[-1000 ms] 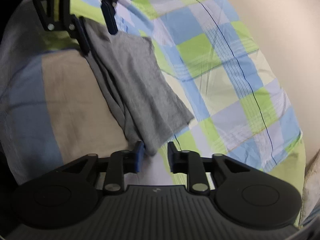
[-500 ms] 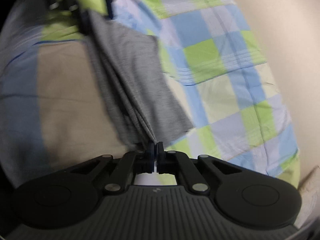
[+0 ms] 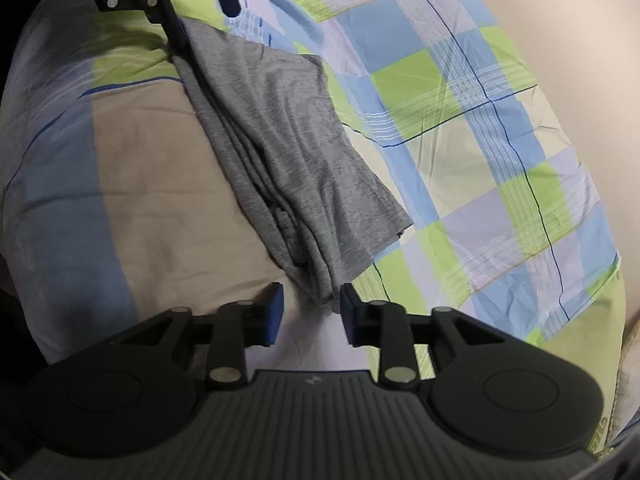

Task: Fold clothes
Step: 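Grasp the folded edge with both grippers to straighten it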

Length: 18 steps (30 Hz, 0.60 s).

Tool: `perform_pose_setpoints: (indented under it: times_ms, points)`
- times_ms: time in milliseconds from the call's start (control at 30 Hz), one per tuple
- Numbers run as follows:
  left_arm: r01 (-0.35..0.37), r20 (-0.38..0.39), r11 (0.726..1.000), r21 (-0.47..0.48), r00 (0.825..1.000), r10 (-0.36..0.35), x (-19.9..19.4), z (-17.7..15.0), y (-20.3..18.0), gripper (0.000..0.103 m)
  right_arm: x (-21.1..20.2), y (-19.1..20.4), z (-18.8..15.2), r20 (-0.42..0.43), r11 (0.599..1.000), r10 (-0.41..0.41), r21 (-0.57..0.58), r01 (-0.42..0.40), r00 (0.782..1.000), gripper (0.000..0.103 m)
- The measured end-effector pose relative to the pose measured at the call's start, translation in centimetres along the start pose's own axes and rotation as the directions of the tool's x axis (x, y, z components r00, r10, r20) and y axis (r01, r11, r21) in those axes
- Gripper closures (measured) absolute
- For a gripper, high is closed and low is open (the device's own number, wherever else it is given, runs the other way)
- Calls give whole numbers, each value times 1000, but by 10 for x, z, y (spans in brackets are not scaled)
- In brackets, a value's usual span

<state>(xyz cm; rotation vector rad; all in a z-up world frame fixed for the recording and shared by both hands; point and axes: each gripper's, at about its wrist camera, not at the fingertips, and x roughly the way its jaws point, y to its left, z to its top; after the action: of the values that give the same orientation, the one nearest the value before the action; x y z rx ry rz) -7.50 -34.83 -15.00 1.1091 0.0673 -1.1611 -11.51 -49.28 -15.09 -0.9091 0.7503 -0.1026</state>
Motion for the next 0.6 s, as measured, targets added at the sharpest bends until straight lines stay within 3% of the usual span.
perform_pose_setpoints:
  times_ms: [267, 367, 600]
  points:
    - [21, -36, 986, 163, 999, -15, 8, 8, -12, 52, 5, -3, 6, -4, 998, 40, -44, -41, 999, 69]
    - [42, -52, 979, 198, 998, -32, 5, 5, -11, 52, 3, -8, 8, -21, 997, 54, -56, -55, 998, 62]
    - [-49, -38, 950, 310, 997, 64, 22, 10, -31, 51, 10, -9, 9, -19, 996, 64, -65, -66, 998, 57]
